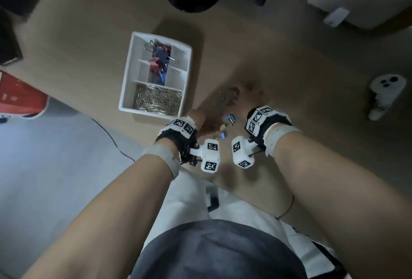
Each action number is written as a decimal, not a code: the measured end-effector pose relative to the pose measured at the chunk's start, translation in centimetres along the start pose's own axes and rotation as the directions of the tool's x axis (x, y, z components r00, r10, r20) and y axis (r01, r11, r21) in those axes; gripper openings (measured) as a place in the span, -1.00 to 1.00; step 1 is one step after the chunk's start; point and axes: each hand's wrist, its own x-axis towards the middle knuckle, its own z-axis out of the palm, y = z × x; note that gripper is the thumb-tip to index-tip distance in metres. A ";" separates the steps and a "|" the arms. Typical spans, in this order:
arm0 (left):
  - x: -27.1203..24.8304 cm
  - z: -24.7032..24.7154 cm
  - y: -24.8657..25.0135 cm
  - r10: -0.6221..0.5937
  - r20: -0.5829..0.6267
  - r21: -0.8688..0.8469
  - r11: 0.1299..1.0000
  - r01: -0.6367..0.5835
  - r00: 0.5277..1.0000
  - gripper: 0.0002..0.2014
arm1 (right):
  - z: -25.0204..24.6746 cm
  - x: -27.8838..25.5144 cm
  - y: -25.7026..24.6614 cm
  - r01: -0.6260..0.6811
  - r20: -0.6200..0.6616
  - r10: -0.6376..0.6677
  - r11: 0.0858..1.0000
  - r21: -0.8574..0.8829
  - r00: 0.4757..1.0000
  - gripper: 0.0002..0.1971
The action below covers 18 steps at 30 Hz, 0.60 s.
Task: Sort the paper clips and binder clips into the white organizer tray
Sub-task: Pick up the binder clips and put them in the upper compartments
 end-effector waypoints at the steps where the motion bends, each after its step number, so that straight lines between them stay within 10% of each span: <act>1: 0.1 0.3 -0.2 0.033 -0.015 -0.043 0.999 -0.033 0.999 -0.68 | 0.1 -0.5 0.0 0.027 -0.001 -0.028 0.998 -0.065 1.000 -0.16; 11: -0.9 -1.8 -1.5 0.235 -0.189 -0.038 0.968 -0.246 0.953 -0.78 | 0.8 -3.0 -0.1 0.150 -0.007 -0.157 0.954 -0.260 0.988 0.04; 18: -4.5 -7.0 0.3 0.537 -0.573 0.360 0.844 -0.398 0.620 -0.77 | 2.9 -3.7 -1.1 0.051 -0.131 -0.099 0.944 -0.327 0.986 -0.19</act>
